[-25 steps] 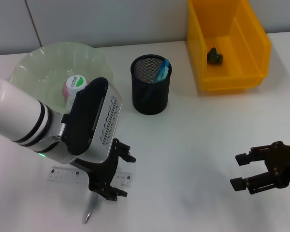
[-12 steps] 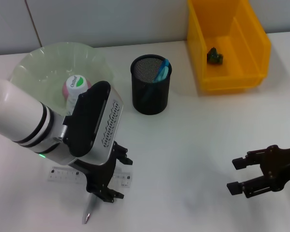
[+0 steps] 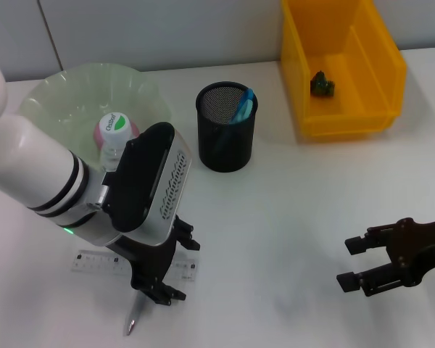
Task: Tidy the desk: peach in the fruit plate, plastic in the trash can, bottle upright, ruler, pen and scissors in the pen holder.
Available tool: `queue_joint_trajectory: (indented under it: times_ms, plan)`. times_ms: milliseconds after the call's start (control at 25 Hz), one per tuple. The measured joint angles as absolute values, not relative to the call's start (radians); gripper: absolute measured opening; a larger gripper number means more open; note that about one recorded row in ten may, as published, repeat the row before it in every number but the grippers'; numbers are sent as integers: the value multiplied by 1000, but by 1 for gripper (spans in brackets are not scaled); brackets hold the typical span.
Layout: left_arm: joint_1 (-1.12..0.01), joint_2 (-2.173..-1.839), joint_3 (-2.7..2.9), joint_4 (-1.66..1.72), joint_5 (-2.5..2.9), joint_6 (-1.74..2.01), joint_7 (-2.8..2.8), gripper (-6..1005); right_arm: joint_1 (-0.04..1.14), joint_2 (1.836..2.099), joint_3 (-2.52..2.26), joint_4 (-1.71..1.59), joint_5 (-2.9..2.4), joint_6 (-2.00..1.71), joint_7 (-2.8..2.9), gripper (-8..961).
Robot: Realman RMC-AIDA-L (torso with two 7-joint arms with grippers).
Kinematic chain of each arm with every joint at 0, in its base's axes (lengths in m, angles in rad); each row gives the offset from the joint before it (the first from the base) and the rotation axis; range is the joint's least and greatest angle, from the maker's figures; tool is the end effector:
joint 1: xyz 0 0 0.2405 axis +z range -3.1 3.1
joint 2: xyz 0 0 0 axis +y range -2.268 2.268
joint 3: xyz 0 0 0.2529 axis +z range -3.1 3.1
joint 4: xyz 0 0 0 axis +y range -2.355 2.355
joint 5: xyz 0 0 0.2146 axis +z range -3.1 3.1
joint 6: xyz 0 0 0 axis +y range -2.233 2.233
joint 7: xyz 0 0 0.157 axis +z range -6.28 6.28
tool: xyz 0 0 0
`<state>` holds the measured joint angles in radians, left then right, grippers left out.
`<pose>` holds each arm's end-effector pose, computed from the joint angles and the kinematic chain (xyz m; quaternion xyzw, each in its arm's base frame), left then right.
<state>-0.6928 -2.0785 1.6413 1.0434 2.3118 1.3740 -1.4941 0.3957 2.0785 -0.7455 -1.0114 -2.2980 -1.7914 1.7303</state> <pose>-0.1702 0.3379 -0.0950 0.9664 -0.1986 -0.1588 0.0386 0.2901 0.2849 0.0246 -0.9442 0.3162 0.0774 0.0499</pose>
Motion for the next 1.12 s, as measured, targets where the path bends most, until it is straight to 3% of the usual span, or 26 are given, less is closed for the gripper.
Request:
queue_joint_trajectory:
  times_ms: [1040,1120]
  plan:
    - [-744,-2079,1657,969,2315,1340,-1489,756,399,2077,-785,-985,-2301,-1753,1730,838]
    - [-745,-2079,1662,968,2315,1340,-1489,681,399,2077,-785,-984,-2301,-1753,1730,838]
